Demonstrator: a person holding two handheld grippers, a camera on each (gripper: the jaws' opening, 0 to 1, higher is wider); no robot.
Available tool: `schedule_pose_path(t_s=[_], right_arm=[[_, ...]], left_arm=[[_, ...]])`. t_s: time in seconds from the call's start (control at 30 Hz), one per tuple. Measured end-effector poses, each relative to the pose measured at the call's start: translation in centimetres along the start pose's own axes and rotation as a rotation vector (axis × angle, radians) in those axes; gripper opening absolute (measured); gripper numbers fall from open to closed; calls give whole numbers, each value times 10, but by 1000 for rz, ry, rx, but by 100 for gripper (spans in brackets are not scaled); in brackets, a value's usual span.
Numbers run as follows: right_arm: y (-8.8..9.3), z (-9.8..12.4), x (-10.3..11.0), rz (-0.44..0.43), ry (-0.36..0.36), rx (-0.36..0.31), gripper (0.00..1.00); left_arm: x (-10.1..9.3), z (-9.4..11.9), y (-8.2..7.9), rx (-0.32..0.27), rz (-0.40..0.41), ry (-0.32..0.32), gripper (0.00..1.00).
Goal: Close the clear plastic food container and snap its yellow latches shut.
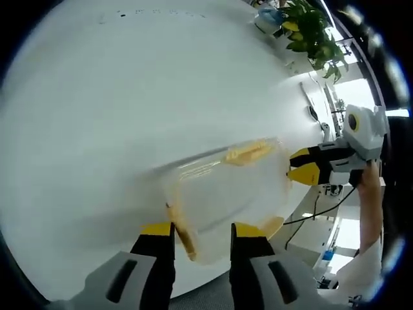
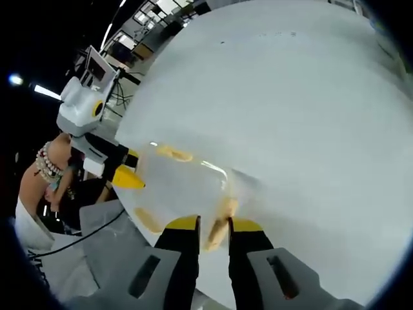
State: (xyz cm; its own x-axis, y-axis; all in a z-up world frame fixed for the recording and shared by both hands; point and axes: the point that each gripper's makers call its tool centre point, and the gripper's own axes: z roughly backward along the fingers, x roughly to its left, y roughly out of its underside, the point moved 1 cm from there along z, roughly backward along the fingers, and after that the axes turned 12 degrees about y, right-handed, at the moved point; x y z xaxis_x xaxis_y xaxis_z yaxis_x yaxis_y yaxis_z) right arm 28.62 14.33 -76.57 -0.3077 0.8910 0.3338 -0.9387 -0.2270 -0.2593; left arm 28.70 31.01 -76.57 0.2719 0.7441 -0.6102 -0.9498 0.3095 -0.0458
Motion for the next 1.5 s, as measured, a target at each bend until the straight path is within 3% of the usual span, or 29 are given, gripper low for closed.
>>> schedule_pose_path(t_s=[0.13, 0.33, 0.4, 0.47, 0.53, 0.6, 0.7, 0.73, 0.87, 0.93, 0.97, 1.0, 1.07, 1.1, 1.17, 1.2, 1.27, 1.33, 1.37, 1.5], right_arm=[[2, 0, 1, 27, 12, -13, 13], [3, 0, 1, 47, 13, -89, 13], [2, 0, 1, 67, 28, -102, 14], [0, 0, 2, 52, 51, -93, 14], [0, 0, 3, 74, 75, -92, 15], [-3, 0, 1, 140, 112, -106, 16], [-5, 1, -3, 172, 156, -126, 22], [-7, 2, -6, 173, 179, -136, 22], [-19, 13, -3, 211, 177, -183, 15], [-40, 21, 2, 263, 185, -297, 17], [-46, 25, 6, 285, 185, -324, 17], [-47, 27, 10, 292, 176, -327, 16], [-53, 30, 22, 303, 136, -344, 14], [-55, 31, 28, 320, 121, -356, 13], [-57, 29, 40, 397, 93, -360, 8], [-57, 28, 45, 428, 85, -359, 5], [-63, 22, 54, 521, 71, -364, 2], [-63, 18, 62, 563, 66, -374, 2], [-60, 15, 67, 583, 47, -360, 2], [-56, 4, 77, 624, 15, -320, 1]], left_arm=[[0, 1, 0, -7, -26, 6, 27], [1, -2, -1, -37, -80, 43, 29], [0, -3, -2, -55, -101, 48, 30], [0, -3, -7, -77, -188, 45, 31], [0, -4, -5, -101, -166, 57, 32], [0, -5, -6, -127, -203, 67, 33], [-1, -5, -9, -138, -381, 64, 35], [1, -3, -10, -139, -403, 45, 36], [-2, 10, -27, -215, -622, -27, 40], [-9, 20, -40, -274, -818, -92, 41], [-13, 25, -44, -285, -920, -140, 42], [-17, 26, -43, -281, -968, -144, 43], [-31, 22, -38, -281, -977, -72, 45], [-46, 20, -35, -311, -940, 14, 45], [-59, 18, -32, -324, -905, 89, 42], [-67, 15, -30, -323, -929, 121, 39], [-73, 9, -27, -312, -952, 139, 31], [-73, 3, -26, -308, -852, 161, 17], [-75, 0, -27, -312, -840, 176, 16], [-73, -10, -29, -294, -921, 123, 17]])
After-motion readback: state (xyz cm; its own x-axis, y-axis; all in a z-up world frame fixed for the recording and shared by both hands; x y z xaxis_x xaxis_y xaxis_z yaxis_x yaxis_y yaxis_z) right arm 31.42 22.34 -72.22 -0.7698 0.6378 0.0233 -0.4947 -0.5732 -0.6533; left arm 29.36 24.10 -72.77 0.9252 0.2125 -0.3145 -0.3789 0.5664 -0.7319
